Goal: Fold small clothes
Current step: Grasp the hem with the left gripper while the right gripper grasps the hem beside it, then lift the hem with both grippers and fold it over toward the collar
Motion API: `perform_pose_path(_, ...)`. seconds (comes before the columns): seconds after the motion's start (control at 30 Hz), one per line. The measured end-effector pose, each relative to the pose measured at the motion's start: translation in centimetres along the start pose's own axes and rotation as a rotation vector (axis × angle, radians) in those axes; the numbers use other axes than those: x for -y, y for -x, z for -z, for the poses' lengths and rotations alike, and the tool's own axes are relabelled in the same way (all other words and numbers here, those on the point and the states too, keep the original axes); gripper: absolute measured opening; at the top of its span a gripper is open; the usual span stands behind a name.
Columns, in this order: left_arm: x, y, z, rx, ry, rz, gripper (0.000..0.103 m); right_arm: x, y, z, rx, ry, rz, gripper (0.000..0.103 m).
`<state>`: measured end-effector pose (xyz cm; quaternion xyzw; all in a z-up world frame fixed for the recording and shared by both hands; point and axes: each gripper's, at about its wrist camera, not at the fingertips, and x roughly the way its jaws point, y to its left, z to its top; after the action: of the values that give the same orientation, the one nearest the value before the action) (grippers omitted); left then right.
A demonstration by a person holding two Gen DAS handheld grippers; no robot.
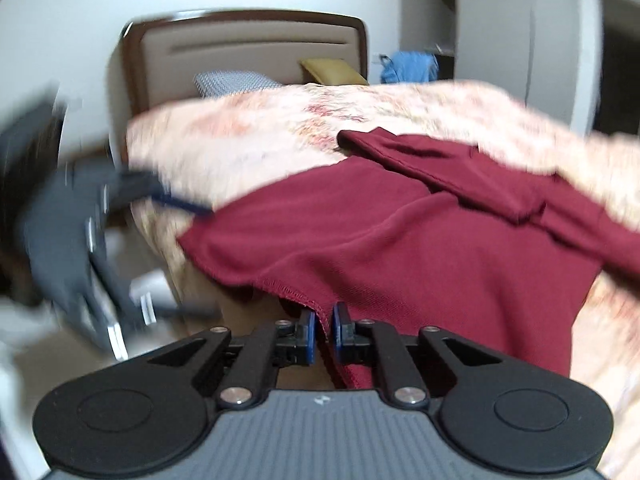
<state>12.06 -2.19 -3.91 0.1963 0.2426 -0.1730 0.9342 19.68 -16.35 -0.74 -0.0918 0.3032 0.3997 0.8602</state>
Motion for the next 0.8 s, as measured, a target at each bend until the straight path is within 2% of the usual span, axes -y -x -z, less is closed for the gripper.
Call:
perform_pose_path(0.13, 1.3, -2.1, -0.7, -0.005, -0.068, -0.116, 0.09, 2.8, 1.0, -1.4, 0.016, -0.143, -0.08, 0.011)
perform_pose_path(0.27, 0.4, -2.7, -0.9, -0.018, -0.079, -0.179, 0.061, 4.0, 2.0, -2.0, 0.047, -0.187, -0.101, 0.011)
perform_pose_path(0.4, -1.2, -2.3, -0.1, -0.022, -0.107, -0.259, 0.043, 4.4, 2.4, -2.1, 0.073, -0.205, -0.096, 0.011)
perform_pose_path(0.47, -2.1, -1.6, 0.4, -0.019, -0.124, -0.291, 0.028, 4.4, 2.3, -1.9, 0.08, -0.213, -0.092, 0.011)
perform_pose_path(0.57, -3.1, -0.5, 0.6, -0.007, -0.12, -0.299, 0.008, 3.8, 2.2, -1.2, 0.079, -0.199, -0.076, 0.011)
perform_pose_path(0.63, -3.5, 0.0, 0.2, 0.013, -0.124, -0.308, 0.005, 3.0, 2.0, -0.8, 0.072, -0.157, -0.059, 0.012)
perform_pose_path(0.7, -4.2, 0.2, -0.6, 0.024, -0.119, -0.307, 0.005, 1.9, 1.6, -0.2, 0.067, -0.094, -0.034, 0.02)
perform_pose_path(0.73, -4.7, 0.2, -1.1, 0.029, -0.109, -0.302, 0.005, 1.3, 1.3, 0.1, 0.056, -0.055, -0.021, 0.03)
perform_pose_path(0.77, -5.3, 0.2, -1.7, 0.035, -0.095, -0.295, 0.005, 0.7, 1.0, 0.4, 0.044, -0.014, -0.008, 0.046)
perform_pose_path(0.8, -5.9, 0.2, -2.3, 0.039, -0.081, -0.284, 0.005, 0.0, 0.7, 0.8, 0.036, 0.024, 0.008, 0.053)
